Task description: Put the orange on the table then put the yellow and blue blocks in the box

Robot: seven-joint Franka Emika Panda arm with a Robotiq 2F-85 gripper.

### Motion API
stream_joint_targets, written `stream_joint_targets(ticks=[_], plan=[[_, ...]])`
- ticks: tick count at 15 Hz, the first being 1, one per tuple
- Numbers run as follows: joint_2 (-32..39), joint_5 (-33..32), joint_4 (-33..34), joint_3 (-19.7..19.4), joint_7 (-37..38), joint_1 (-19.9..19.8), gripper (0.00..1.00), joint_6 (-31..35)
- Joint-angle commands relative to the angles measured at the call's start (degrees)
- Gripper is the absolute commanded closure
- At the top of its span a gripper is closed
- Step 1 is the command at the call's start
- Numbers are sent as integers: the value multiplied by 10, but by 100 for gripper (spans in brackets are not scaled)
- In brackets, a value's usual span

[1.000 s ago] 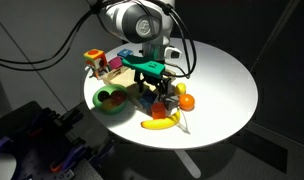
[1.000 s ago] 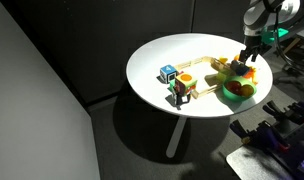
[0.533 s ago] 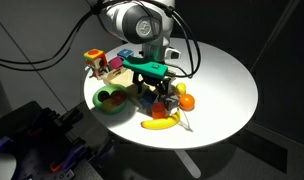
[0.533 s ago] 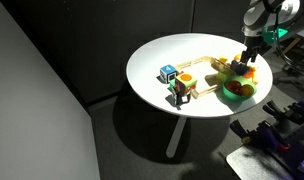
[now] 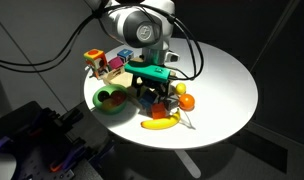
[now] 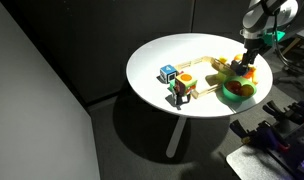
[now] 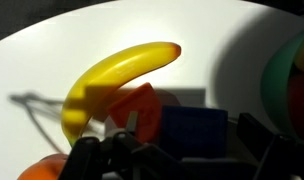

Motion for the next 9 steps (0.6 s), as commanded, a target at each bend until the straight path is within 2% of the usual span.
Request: stream_joint_targets(ticks=[1,5,6,9], plan=[[8,-2,12,11,-20,-15,27,4],[11,-3,16,12,-7,-10,60,12],[8,-2,14,12,-5,-9,65,12],[-4,-3,4,12,2,-6,67,17]])
